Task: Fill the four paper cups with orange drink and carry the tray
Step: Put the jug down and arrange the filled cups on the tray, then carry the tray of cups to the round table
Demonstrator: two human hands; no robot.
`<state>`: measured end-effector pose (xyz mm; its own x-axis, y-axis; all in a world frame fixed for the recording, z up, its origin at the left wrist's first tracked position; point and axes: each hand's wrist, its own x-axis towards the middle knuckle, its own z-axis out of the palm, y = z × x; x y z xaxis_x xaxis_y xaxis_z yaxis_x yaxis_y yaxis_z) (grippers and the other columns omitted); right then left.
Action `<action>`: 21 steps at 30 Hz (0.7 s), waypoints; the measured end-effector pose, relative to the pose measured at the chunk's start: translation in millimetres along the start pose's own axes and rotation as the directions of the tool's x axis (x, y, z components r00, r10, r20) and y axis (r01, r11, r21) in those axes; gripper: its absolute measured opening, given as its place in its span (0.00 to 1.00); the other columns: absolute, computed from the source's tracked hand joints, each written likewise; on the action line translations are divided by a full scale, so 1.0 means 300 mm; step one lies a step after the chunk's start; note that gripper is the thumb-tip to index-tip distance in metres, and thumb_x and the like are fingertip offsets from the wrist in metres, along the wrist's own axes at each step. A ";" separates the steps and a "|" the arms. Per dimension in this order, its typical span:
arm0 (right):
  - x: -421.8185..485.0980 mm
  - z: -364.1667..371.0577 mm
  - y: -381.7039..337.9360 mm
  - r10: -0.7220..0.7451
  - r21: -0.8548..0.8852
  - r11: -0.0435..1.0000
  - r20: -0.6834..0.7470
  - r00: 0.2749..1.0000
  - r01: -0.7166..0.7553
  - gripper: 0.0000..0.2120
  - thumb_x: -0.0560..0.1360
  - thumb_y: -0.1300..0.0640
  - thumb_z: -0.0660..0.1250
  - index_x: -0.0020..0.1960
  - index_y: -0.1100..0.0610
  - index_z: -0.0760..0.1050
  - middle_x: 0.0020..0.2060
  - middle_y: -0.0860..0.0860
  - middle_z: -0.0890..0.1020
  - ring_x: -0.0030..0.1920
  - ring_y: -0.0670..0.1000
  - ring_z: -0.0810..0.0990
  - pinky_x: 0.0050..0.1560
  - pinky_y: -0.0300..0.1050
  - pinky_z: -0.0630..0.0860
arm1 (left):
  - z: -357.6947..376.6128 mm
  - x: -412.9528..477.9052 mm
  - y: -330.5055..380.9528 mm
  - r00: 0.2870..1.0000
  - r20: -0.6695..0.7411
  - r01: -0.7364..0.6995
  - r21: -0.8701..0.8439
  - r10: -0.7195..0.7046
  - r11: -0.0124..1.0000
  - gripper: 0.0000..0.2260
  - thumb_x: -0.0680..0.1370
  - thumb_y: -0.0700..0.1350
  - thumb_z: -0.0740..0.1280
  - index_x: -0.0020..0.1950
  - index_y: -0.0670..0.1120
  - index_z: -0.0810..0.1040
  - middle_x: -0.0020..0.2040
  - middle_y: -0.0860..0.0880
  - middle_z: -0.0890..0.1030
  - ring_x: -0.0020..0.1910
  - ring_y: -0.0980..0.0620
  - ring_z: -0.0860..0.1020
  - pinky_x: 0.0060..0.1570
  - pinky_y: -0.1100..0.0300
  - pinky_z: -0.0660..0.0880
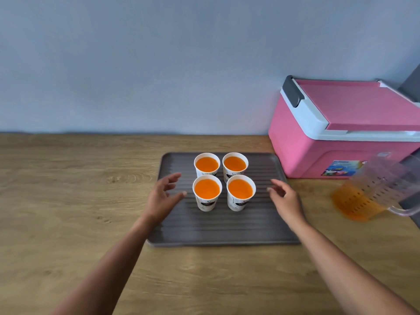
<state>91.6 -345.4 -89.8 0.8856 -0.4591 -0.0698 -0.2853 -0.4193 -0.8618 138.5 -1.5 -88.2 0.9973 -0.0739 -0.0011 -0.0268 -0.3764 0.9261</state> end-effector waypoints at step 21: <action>0.060 -0.010 0.052 0.079 -0.332 0.930 -0.245 0.966 -0.161 0.20 0.81 0.50 0.61 0.73 0.49 0.72 0.66 0.58 0.75 0.61 0.63 0.77 0.59 0.53 0.74 | -0.050 0.105 -0.057 0.967 -0.207 0.230 0.454 -0.149 0.861 0.20 0.79 0.50 0.64 0.71 0.53 0.71 0.60 0.41 0.74 0.57 0.38 0.76 0.56 0.47 0.74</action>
<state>102.1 -362.6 -103.1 0.7432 -0.6689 -0.0128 -0.5290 -0.5759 -0.6233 171.4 16.4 -98.5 0.9825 0.1761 -0.0610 0.1751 -0.7606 0.6252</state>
